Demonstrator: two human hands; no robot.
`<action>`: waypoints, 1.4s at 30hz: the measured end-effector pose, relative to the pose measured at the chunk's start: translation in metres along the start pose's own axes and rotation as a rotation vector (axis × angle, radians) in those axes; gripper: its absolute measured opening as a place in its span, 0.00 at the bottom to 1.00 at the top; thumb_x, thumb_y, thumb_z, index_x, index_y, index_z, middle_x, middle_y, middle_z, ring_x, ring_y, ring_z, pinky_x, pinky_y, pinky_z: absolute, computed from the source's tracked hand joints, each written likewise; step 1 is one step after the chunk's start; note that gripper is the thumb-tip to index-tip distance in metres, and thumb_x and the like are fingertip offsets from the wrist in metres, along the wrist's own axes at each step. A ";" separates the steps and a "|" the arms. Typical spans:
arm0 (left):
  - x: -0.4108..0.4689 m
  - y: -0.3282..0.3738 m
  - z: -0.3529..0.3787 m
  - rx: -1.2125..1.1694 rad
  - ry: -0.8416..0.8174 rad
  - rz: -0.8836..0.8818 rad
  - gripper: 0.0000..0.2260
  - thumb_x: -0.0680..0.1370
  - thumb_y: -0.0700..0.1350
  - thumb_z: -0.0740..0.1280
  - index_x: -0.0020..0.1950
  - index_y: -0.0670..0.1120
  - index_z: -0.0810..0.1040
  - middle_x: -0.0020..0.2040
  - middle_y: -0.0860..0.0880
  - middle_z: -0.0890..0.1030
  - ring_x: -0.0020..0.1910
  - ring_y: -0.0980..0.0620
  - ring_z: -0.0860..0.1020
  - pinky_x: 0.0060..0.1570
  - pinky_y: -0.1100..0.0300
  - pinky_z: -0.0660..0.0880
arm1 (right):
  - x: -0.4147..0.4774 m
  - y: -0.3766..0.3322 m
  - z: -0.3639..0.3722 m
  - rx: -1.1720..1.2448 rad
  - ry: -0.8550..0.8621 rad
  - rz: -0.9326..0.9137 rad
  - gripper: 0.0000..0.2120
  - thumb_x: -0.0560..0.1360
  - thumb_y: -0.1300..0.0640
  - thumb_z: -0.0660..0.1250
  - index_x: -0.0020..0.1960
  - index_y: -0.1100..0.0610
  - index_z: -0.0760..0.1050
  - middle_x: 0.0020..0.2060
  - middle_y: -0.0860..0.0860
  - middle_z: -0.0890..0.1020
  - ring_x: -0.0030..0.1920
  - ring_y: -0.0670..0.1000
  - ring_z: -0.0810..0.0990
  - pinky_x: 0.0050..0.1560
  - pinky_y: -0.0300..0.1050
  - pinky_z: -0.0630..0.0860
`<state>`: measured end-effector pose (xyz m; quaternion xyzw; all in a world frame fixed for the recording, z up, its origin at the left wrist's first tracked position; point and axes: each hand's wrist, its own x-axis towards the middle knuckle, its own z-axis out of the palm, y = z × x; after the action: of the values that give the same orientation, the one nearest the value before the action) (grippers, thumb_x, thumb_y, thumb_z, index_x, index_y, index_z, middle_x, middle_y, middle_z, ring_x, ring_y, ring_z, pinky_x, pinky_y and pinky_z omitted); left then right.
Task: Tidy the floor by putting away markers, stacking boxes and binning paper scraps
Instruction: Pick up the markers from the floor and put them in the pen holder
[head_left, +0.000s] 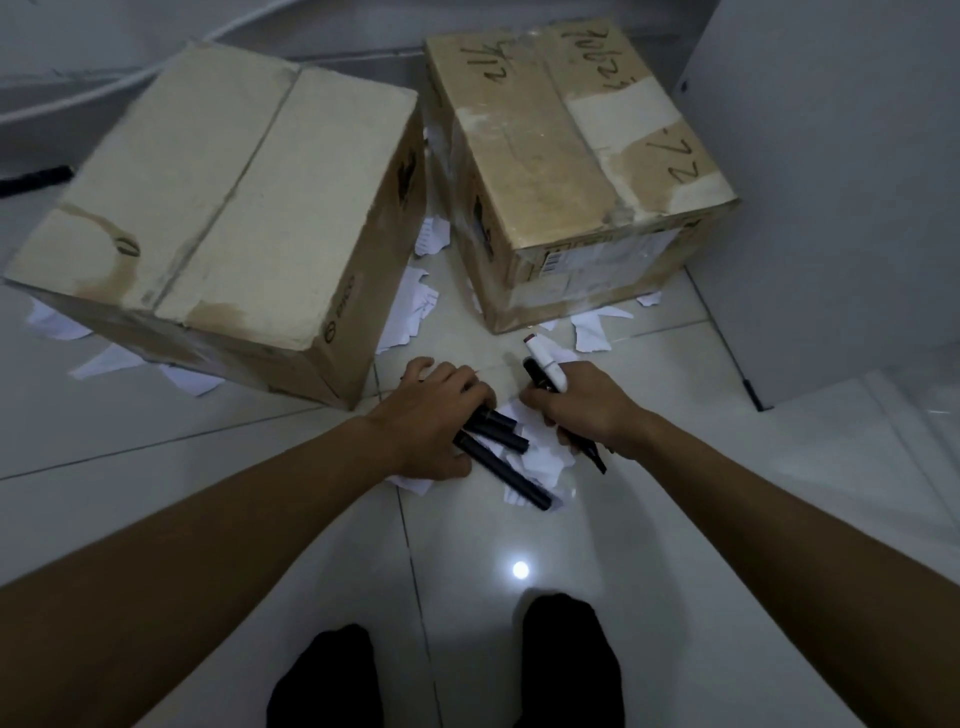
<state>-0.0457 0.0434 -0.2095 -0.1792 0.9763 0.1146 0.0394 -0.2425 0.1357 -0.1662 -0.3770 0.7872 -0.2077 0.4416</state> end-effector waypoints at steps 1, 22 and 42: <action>0.003 0.001 -0.002 0.006 -0.015 0.007 0.26 0.63 0.58 0.69 0.58 0.50 0.74 0.53 0.49 0.74 0.52 0.46 0.74 0.58 0.47 0.65 | 0.001 -0.001 0.004 0.031 0.003 -0.012 0.08 0.76 0.59 0.67 0.45 0.65 0.77 0.31 0.55 0.80 0.22 0.49 0.77 0.22 0.40 0.73; -0.010 0.001 -0.028 -0.825 0.070 -0.373 0.11 0.71 0.39 0.70 0.50 0.47 0.74 0.40 0.53 0.79 0.38 0.55 0.77 0.34 0.64 0.71 | 0.010 -0.011 0.012 0.444 0.217 -0.013 0.12 0.78 0.53 0.68 0.39 0.57 0.71 0.23 0.52 0.74 0.22 0.49 0.74 0.27 0.42 0.72; -0.002 0.018 -0.049 -1.297 0.184 -0.798 0.09 0.74 0.47 0.73 0.40 0.46 0.75 0.32 0.48 0.76 0.28 0.51 0.75 0.26 0.62 0.72 | 0.003 -0.035 0.042 0.740 0.088 -0.032 0.11 0.78 0.57 0.67 0.39 0.58 0.70 0.27 0.53 0.74 0.27 0.52 0.72 0.32 0.47 0.73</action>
<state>-0.0519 0.0490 -0.1576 -0.5142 0.5743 0.6263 -0.1167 -0.1935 0.1115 -0.1669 -0.1949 0.6710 -0.5010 0.5106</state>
